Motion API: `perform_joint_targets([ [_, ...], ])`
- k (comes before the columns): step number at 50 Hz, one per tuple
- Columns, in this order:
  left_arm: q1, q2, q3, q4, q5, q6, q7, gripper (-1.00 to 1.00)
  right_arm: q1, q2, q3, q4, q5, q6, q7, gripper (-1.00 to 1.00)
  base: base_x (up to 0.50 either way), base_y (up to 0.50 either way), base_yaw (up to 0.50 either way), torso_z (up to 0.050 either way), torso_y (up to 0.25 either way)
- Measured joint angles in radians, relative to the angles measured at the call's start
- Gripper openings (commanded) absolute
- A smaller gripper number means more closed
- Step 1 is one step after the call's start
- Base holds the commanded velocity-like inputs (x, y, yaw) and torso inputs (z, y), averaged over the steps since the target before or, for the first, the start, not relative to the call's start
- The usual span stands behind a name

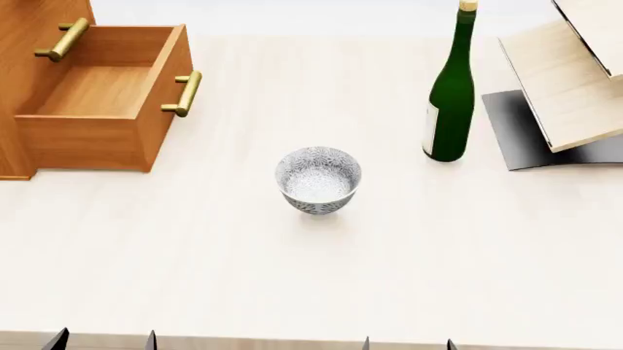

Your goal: Close the bottom drawer of the cabinet.

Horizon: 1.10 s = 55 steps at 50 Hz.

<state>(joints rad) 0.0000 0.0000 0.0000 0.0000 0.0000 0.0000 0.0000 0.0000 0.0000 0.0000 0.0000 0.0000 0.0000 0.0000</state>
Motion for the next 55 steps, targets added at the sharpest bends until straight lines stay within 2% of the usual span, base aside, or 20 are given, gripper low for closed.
perform_joint_targets([
  [26,0.033,-0.063,0.064,0.083,0.005,-0.035,-0.067,1.0,-0.017,0.052,-0.075,-0.153,0.008,0.088,0.083,1.0,0.0,0.0,0.0,0.0,0.0],
  [55,0.0,-0.101,0.088,0.191,-0.037,-0.122,-0.11,1.0,0.078,0.105,-0.093,-0.221,0.036,0.233,0.139,1.0,0.0,0.0,0.0,0.0,0.0],
])
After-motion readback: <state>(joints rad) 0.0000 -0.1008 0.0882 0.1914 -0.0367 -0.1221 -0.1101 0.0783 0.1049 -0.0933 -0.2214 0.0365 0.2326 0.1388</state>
